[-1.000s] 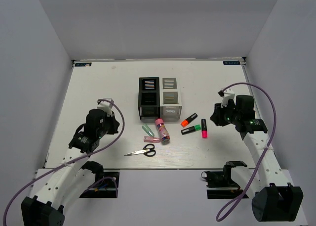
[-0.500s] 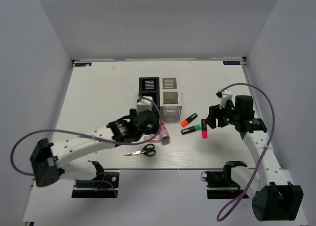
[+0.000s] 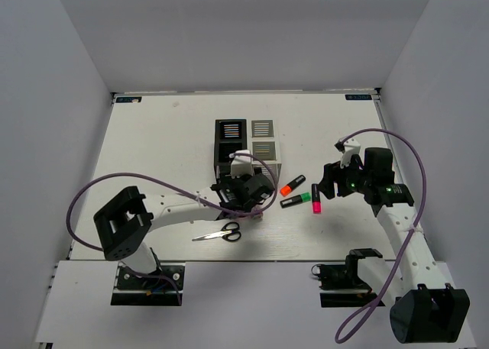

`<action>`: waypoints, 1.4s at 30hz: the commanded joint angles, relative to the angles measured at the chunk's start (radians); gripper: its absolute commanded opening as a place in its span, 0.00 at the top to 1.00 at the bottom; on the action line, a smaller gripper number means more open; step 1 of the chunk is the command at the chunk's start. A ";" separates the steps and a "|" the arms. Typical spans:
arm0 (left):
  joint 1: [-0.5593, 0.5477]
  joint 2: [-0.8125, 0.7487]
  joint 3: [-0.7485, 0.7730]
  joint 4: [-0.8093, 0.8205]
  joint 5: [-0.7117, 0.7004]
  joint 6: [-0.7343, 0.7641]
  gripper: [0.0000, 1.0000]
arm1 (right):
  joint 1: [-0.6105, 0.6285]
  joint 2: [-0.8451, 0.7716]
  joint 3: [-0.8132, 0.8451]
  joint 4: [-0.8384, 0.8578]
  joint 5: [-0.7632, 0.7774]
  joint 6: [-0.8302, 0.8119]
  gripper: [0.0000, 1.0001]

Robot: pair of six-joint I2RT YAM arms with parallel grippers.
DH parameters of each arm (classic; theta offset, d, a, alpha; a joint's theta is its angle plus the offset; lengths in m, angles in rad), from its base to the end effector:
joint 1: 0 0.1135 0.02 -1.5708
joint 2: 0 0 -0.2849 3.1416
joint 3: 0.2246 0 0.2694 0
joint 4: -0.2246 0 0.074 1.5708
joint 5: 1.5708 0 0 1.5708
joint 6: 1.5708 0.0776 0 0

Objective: Sort the stationery into containers
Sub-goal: Move the stationery to the corner of the board.

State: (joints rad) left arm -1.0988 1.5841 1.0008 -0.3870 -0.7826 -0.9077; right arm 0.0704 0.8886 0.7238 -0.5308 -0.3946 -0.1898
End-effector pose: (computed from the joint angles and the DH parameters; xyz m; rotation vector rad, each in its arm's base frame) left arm 0.2074 -0.2859 0.1973 -0.0692 2.1959 -0.0856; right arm 0.2184 0.0453 0.2574 -0.4940 2.1751 0.3811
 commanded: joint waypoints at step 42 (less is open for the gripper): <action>-0.099 0.166 0.007 -0.194 0.169 -0.428 0.59 | -0.001 -0.025 0.054 -0.028 0.002 0.009 0.28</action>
State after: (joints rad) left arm -1.1870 1.7737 0.9894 -0.4362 -0.7265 -1.3094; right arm 0.0704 0.8787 0.7319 -0.5545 -0.3916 -0.1894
